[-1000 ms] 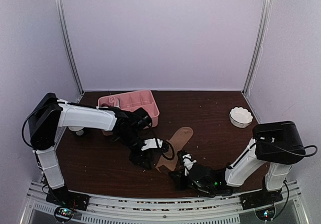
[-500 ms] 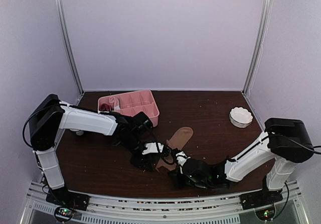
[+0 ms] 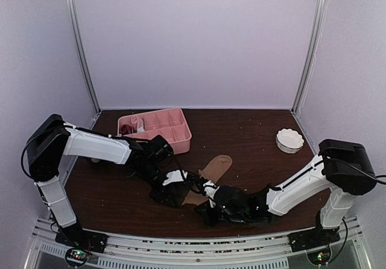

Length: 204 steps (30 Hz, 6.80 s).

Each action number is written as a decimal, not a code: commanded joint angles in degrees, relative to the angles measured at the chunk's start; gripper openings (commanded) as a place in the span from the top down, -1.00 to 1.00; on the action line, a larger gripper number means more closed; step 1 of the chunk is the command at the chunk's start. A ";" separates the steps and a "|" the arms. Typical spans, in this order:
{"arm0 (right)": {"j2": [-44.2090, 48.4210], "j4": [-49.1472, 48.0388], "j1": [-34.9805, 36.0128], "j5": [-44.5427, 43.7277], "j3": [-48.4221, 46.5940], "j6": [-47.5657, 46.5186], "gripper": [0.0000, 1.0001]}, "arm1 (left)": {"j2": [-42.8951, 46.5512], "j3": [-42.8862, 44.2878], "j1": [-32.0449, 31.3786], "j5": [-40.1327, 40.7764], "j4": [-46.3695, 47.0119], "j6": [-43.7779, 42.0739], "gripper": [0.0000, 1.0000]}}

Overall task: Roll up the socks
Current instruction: Roll the sock at the center of the board.

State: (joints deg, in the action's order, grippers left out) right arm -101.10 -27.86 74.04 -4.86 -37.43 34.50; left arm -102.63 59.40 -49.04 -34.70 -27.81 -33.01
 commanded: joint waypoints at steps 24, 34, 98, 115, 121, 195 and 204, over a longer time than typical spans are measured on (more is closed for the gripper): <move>-10.59 2.02 -9.29 18.50 -0.26 16.93 1.00 | 6.38 -7.02 -7.75 14.09 11.33 -15.62 0.12; -11.89 1.73 -10.16 23.20 0.50 19.02 1.00 | 2.57 -5.69 -8.08 20.20 14.64 -18.51 0.15; 4.20 -2.28 12.80 -18.34 2.88 -35.12 -0.54 | -30.12 33.11 0.17 -11.50 -39.45 -6.79 1.00; -5.03 8.63 7.00 -11.87 -6.13 -46.07 0.28 | -31.50 35.21 0.17 -10.15 -42.56 -7.88 1.00; -7.22 10.35 7.02 -11.05 -6.34 -43.26 0.49 | -32.17 35.87 0.26 -9.86 -42.52 -7.81 0.95; -15.07 23.88 -7.42 25.30 -1.98 2.97 1.00 | 1.21 -1.98 -4.05 5.78 -1.88 -5.39 0.11; -14.23 22.23 -7.46 27.77 -1.85 5.66 1.00 | -3.82 0.62 -4.05 7.52 -0.04 -3.58 0.29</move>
State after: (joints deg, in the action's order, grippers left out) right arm -109.75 -26.92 66.19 22.63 -43.66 38.41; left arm -103.74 58.67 -53.34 -28.27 -29.89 -38.00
